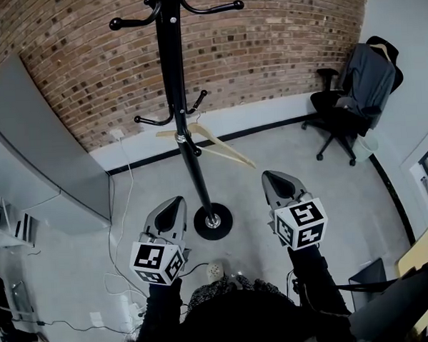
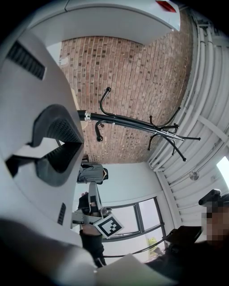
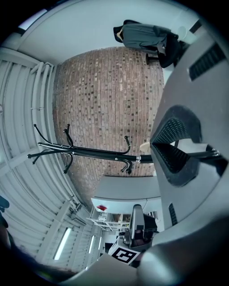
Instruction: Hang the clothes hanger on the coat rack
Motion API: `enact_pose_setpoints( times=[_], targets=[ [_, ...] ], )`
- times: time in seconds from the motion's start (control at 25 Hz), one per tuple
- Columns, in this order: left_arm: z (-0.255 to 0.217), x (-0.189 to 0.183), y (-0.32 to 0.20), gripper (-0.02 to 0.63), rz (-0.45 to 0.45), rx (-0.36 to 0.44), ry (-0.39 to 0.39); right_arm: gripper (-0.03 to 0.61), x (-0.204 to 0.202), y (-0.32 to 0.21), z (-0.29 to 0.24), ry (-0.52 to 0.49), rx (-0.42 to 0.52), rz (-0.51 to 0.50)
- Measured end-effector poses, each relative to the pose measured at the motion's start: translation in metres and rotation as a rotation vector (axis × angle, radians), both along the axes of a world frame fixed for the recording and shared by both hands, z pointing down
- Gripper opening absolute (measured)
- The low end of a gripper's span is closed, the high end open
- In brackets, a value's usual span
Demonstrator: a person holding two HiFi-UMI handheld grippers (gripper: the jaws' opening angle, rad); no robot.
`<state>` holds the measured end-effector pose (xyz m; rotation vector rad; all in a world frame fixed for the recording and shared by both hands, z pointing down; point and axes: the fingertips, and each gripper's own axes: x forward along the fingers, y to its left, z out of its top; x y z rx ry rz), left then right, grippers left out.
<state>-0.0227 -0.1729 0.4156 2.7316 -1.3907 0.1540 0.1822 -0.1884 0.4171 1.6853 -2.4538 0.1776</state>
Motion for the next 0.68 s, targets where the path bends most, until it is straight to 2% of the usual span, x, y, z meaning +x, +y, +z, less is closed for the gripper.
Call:
enact_pose_setpoints(
  times=[0.68],
  targets=[
    [0.01,-0.009,-0.017,0.008,-0.009,-0.014,0.015,0.008,0.0,-0.017,0.011,0.009,-0.022,0.023]
  ],
)
